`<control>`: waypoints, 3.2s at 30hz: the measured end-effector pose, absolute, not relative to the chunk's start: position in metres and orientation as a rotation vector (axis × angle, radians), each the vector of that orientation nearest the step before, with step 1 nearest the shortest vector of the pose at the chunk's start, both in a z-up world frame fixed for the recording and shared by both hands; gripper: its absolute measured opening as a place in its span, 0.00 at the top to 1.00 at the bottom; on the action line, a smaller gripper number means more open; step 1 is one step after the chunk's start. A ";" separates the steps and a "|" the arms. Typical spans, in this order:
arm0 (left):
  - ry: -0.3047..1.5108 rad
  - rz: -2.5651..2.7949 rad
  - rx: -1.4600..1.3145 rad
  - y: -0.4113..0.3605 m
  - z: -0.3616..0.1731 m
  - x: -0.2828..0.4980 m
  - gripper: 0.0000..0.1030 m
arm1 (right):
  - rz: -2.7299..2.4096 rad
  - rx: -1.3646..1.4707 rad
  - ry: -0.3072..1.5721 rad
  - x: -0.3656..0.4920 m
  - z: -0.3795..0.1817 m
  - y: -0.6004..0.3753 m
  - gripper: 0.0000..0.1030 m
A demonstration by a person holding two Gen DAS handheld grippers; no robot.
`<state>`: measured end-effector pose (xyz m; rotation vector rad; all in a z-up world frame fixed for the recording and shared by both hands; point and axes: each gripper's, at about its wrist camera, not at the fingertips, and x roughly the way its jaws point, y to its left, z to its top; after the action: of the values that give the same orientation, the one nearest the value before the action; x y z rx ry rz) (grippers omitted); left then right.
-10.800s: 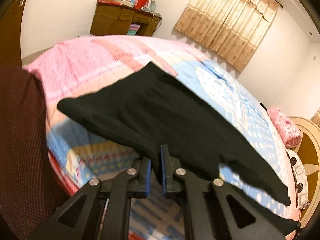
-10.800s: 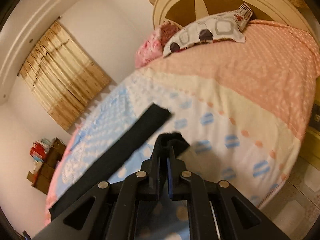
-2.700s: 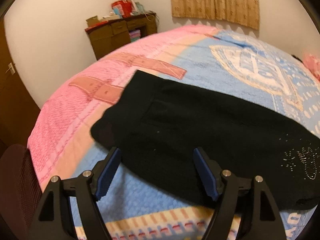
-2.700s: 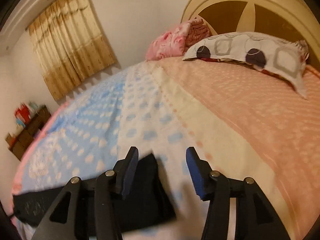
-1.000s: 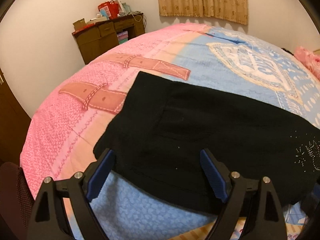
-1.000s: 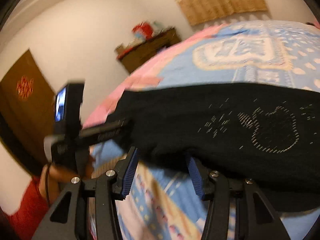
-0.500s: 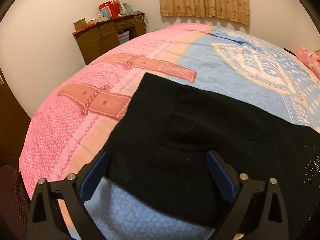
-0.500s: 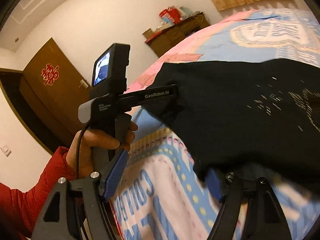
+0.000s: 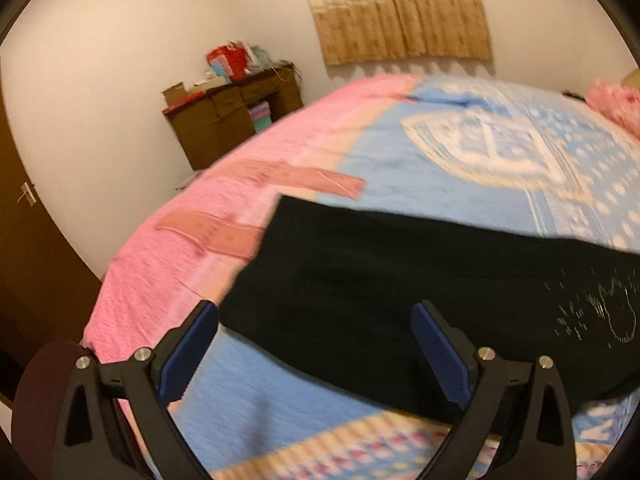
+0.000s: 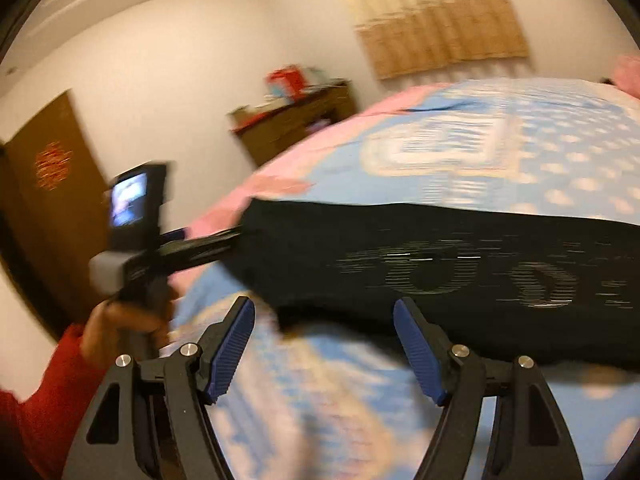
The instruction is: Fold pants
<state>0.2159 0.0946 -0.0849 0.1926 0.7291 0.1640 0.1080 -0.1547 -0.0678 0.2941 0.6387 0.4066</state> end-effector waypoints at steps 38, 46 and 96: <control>0.813 0.137 -0.015 0.083 -0.073 0.134 0.01 | -0.485 0.939 0.335 -0.057 -0.104 -0.547 0.45; 0.832 0.126 -0.016 0.079 -0.077 0.136 0.01 | -0.508 0.913 0.348 -0.038 -0.108 -0.547 0.80; 0.877 0.175 -0.200 0.164 -0.110 0.156 0.01 | 0.118 0.436 0.657 0.133 -0.087 -0.205 0.29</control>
<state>0.1563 0.1640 -0.1096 -0.1996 0.8772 0.1748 0.1331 -0.2051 -0.0874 0.4362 0.6574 0.1185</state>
